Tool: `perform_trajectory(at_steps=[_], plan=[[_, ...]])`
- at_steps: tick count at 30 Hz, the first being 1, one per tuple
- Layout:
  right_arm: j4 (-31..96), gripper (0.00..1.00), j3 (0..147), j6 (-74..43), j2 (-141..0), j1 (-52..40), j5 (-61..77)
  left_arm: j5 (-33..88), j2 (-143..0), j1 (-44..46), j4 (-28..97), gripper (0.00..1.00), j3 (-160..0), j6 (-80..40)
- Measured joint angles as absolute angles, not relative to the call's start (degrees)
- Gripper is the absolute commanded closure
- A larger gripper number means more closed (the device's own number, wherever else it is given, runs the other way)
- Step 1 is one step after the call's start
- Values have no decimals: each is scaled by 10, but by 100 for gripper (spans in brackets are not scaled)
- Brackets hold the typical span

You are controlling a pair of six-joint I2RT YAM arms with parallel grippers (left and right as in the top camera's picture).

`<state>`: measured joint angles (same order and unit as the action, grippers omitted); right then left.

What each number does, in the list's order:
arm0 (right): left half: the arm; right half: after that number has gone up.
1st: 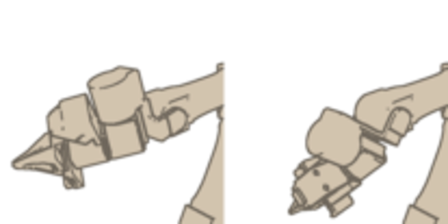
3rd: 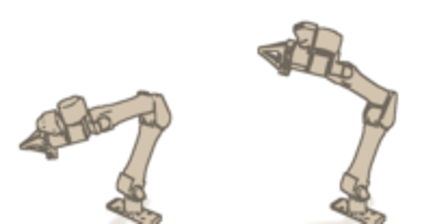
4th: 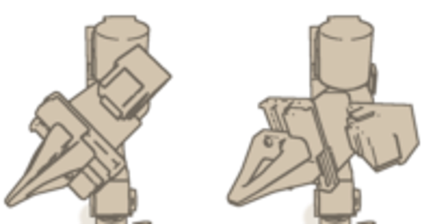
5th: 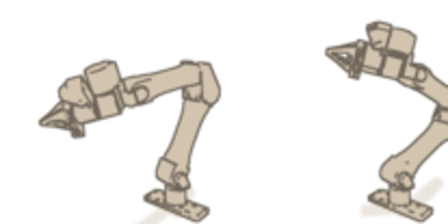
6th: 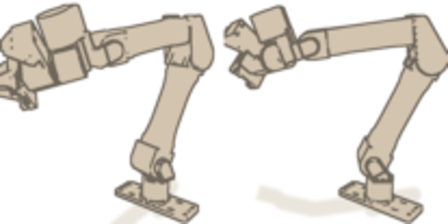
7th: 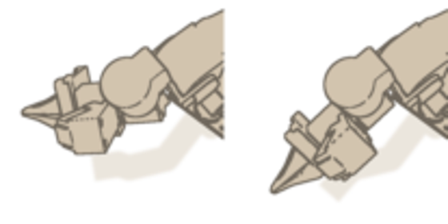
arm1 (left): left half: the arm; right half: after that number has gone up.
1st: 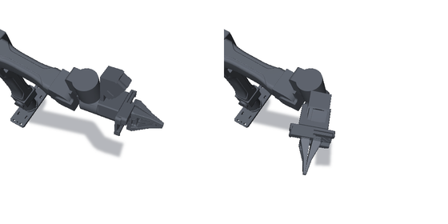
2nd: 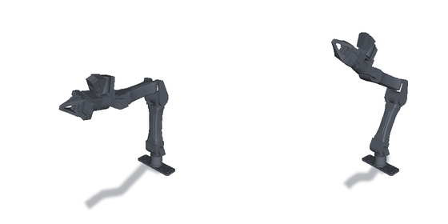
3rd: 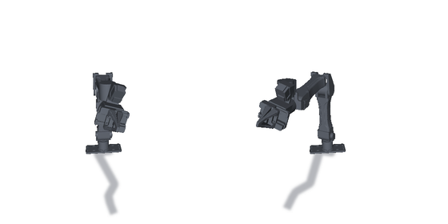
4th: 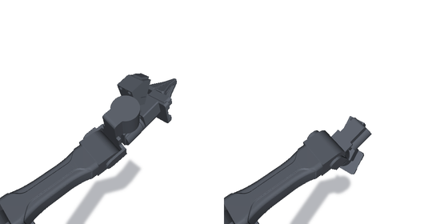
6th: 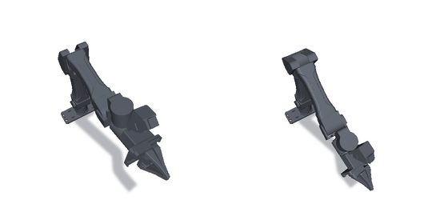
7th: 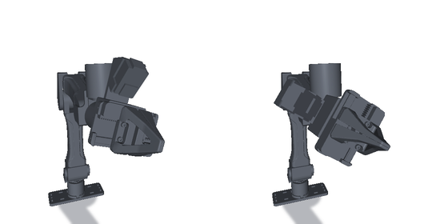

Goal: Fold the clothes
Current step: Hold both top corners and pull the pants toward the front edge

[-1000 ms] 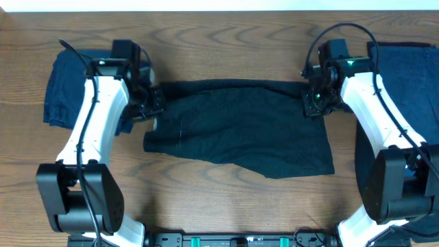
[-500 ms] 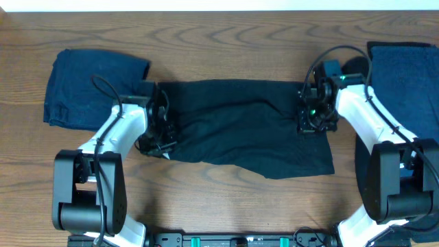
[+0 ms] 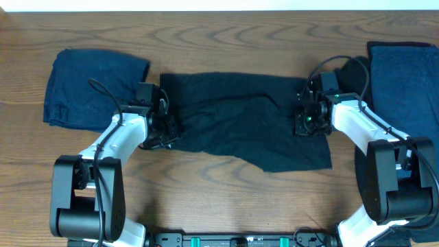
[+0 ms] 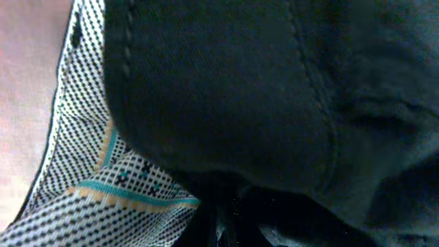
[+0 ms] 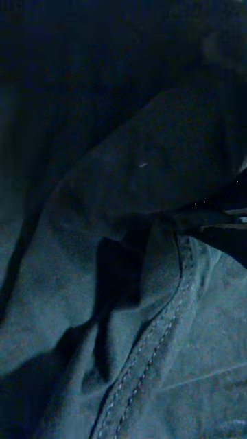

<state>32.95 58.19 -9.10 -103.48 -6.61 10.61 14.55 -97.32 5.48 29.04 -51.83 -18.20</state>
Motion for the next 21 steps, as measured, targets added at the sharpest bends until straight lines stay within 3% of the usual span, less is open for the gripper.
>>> perform_trajectory(at_steps=[21], plan=[[2, 99, 584, -65, -1115, -67, 65, 76, -1038, 55, 8, 94, -520, -182]])
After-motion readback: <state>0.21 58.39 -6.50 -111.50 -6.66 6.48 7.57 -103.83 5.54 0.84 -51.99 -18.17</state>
